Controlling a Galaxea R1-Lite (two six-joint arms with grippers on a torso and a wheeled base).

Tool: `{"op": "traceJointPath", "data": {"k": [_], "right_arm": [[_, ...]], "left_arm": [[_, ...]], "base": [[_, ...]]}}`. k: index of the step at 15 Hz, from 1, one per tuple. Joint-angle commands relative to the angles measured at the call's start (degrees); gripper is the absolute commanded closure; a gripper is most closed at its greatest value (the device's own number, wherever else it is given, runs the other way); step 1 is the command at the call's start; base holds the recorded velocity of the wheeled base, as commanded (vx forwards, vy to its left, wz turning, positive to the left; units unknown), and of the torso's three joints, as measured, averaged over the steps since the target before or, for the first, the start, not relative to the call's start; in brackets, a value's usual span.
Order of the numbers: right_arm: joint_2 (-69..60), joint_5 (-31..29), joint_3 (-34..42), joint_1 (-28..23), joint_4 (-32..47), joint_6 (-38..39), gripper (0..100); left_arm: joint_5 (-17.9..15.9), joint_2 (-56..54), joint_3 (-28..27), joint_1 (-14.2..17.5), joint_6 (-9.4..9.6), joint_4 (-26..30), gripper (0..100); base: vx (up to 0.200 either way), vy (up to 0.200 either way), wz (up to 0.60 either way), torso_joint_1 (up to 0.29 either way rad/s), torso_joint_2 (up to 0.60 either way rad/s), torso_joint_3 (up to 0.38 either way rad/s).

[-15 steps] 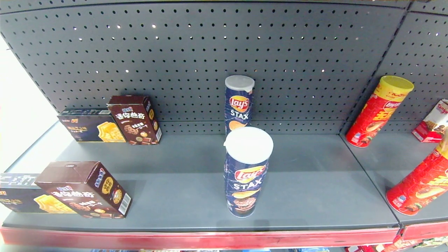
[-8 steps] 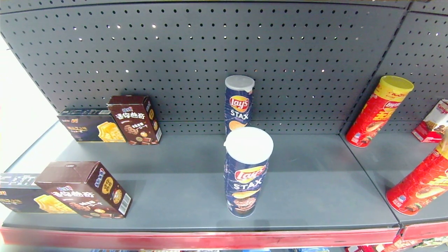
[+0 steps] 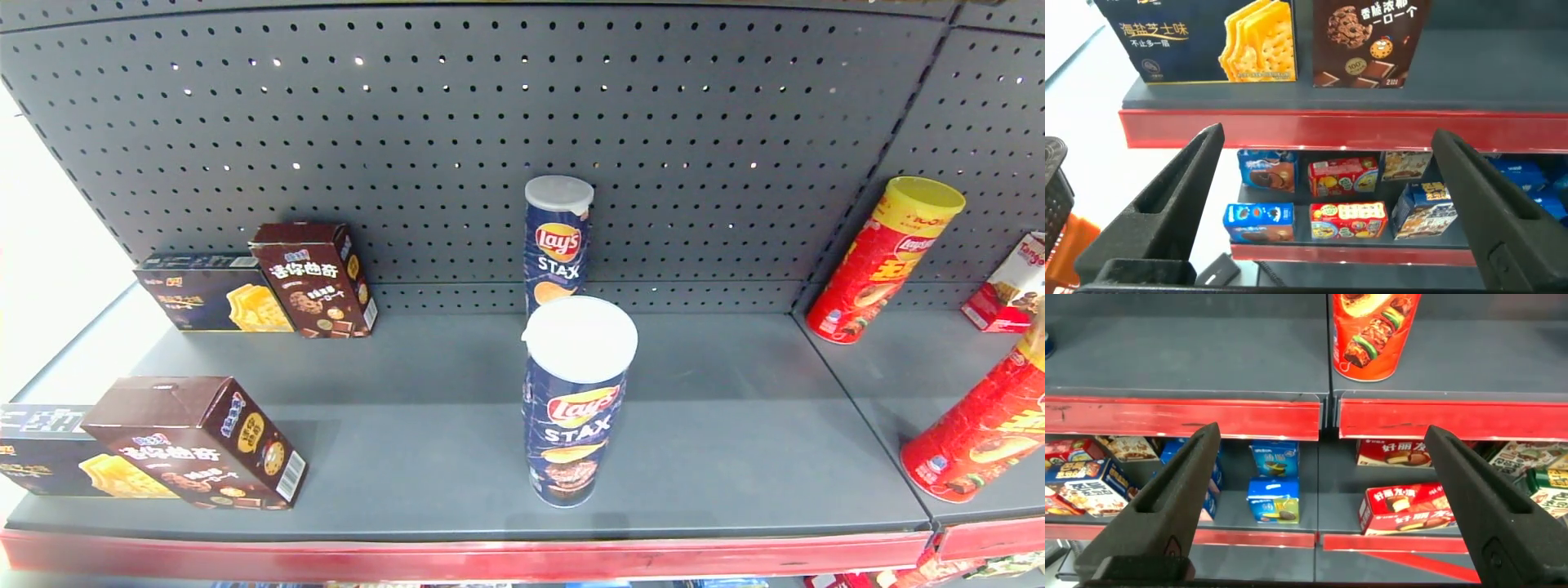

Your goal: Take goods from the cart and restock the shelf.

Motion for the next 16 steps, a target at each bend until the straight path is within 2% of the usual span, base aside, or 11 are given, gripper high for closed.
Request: {"op": "traceJointPath", "data": {"k": [1, 4, 5, 7, 16], "right_arm": [[0.09, 0.04, 0.0, 0.02, -0.03, 0.07, 0], [0.09, 0.04, 0.0, 0.02, 0.06, -0.02, 0], [0.09, 0.04, 0.0, 0.02, -0.03, 0.07, 0], [0.09, 0.04, 0.0, 0.02, 0.06, -0.02, 0], [0.09, 0.04, 0.0, 0.02, 0.06, 0.07, 0]], "left_arm": [[-0.03, -0.02, 0.0, 0.0, -0.04, 0.0, 0], [0.5, -0.02, 0.0, 0.0, 0.04, -0.09, 0], [0.5, -0.02, 0.0, 0.0, 0.22, -0.09, 0], [0.5, -0.02, 0.0, 0.0, -0.31, 0.0, 0], [0.14, -0.02, 0.0, 0.0, -0.04, 0.0, 0]], "base": [[0.0, 0.0, 0.0, 0.0, 0.0, 0.0], [0.0, 0.0, 0.0, 0.0, 0.0, 0.0], [-0.2, 0.0, 0.0, 0.002, 0.01, 0.002], [0.0, 0.0, 0.0, 0.0, 0.0, 0.0], [0.0, 0.0, 0.0, 0.0, 0.0, 0.0]]}}
